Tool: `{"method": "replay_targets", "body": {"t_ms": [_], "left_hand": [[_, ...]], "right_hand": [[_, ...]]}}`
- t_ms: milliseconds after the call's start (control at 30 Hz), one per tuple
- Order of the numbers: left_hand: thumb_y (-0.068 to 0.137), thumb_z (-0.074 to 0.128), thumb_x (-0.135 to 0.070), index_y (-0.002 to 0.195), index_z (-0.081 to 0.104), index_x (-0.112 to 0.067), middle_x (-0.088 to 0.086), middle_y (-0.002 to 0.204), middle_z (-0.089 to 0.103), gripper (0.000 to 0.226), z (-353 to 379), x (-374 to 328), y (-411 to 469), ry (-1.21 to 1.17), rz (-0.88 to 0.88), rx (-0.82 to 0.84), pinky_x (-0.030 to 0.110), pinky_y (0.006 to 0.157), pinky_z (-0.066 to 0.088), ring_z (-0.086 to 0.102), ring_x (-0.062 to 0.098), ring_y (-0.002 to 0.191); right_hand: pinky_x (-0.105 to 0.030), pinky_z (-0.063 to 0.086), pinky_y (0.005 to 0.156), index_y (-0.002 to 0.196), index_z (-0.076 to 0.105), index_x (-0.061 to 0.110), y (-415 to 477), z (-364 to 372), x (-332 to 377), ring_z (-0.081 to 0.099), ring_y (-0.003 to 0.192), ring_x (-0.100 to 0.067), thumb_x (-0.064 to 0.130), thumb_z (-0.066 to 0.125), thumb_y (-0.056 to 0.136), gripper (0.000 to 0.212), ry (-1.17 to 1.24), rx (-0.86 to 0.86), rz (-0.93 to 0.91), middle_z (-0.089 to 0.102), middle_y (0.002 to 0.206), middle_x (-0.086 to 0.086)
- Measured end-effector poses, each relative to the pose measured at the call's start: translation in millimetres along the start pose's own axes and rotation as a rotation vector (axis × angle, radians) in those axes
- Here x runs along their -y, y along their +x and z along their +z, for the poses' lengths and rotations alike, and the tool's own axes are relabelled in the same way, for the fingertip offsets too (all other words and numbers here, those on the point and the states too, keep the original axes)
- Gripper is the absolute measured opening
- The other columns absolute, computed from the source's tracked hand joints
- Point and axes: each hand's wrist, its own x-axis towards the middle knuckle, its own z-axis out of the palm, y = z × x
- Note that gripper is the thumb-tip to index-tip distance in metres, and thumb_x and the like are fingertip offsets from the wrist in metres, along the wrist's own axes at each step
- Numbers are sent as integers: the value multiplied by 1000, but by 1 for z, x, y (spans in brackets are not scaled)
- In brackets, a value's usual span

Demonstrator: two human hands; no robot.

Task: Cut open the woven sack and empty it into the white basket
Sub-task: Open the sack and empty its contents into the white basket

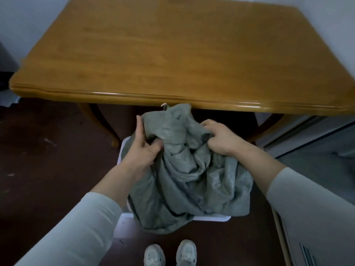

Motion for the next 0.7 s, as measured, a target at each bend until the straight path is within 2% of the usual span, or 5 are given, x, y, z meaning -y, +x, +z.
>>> {"method": "replay_targets", "body": {"t_ms": [133, 267, 367, 500, 700], "left_hand": [[77, 67, 5, 140, -30, -36, -8, 138, 33, 123, 0, 19, 9, 199, -57, 109, 28, 94, 46, 44, 11, 122], [67, 73, 14, 141, 35, -13, 1, 116, 61, 87, 5, 48, 11, 279, -61, 128, 10, 71, 54, 61, 11, 101], [61, 82, 0, 105, 66, -7, -4, 92, 70, 48, -7, 65, 15, 237, -115, -99, 28, 83, 54, 66, 10, 86], [58, 85, -8, 85, 70, -12, 3, 87, 72, 30, -34, 79, 21, 106, -198, -328, 28, 66, 53, 68, 18, 79], [65, 82, -7, 81, 64, -8, 4, 79, 67, 24, -46, 100, 28, 30, -319, -490, 22, 53, 49, 64, 16, 67]], "right_hand": [[-30, 41, 79, 95, 58, 10, 13, 43, -3, 48, 87, -16, 5, 46, 90, 14, 60, 211, 98, 49, 89, -3], [-16, 37, 44, 39, 46, 13, 21, 74, -12, 42, 35, 1, -5, 38, 90, 55, 175, 165, -184, 45, 41, 3], [-32, 50, 80, 87, 61, 17, 22, 93, -33, 60, 89, -3, 4, 70, 76, 19, 214, -87, -120, 59, 95, -6], [-52, 25, 113, 131, 37, 47, 3, 96, -79, 27, 138, -22, 66, 72, 60, 81, 143, -440, 239, 32, 147, -1], [-53, 47, 96, 137, 31, 51, 4, 150, -100, 51, 123, -26, 60, 78, 54, 96, 1233, -8, 524, 48, 140, 3]]}}
